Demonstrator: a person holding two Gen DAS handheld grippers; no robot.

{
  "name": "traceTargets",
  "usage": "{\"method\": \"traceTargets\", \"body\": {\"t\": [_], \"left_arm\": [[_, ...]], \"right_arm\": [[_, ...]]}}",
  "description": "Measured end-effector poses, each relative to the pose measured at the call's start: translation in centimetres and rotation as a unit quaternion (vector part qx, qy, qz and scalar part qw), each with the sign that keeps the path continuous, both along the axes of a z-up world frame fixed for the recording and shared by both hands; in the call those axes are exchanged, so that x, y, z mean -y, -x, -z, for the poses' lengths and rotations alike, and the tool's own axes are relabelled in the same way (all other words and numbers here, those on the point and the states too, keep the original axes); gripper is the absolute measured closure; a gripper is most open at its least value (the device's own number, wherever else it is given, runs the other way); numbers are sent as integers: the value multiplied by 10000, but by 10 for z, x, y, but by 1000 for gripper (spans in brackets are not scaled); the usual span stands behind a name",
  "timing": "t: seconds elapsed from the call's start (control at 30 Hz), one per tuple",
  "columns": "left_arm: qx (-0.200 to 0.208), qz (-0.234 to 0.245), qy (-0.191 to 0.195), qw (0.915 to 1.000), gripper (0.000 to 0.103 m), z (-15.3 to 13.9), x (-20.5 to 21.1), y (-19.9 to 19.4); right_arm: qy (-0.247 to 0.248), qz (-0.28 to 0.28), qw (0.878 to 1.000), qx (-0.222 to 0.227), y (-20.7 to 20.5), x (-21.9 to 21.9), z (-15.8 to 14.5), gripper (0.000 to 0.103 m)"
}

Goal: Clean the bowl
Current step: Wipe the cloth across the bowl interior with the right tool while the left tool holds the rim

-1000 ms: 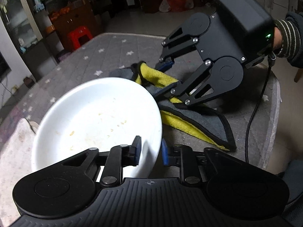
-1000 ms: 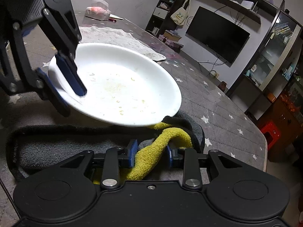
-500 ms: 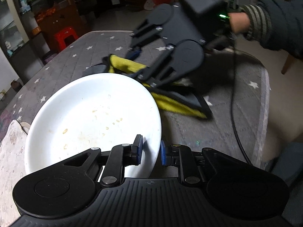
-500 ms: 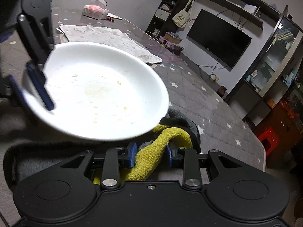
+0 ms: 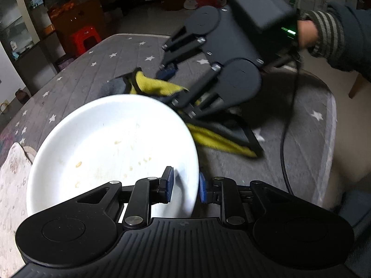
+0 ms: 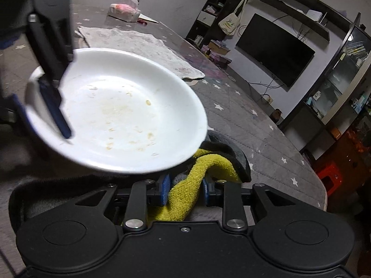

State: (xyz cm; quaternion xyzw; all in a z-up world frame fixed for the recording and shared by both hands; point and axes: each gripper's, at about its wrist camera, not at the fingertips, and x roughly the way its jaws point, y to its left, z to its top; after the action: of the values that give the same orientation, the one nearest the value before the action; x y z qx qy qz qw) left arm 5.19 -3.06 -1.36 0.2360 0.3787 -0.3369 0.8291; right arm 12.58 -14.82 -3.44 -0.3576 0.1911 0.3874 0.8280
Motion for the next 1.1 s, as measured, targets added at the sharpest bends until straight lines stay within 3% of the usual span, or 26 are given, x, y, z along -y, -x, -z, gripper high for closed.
{"method": "traceTargets", "body": {"t": [0.3,0.53,1.1], "left_arm": [[42,109,-7,9999,79,2,4,-9],[-51,478,51,9988,80,4,-8,1],[-318,808,103,9962,78,11,-30,19]], "right_arm": [[37,-140,9999,-56,39,9,-3,74],[91,-338,9994,-56,65,12,-5,74],[231,-366,9988,245,2,-8,-3,74]]}}
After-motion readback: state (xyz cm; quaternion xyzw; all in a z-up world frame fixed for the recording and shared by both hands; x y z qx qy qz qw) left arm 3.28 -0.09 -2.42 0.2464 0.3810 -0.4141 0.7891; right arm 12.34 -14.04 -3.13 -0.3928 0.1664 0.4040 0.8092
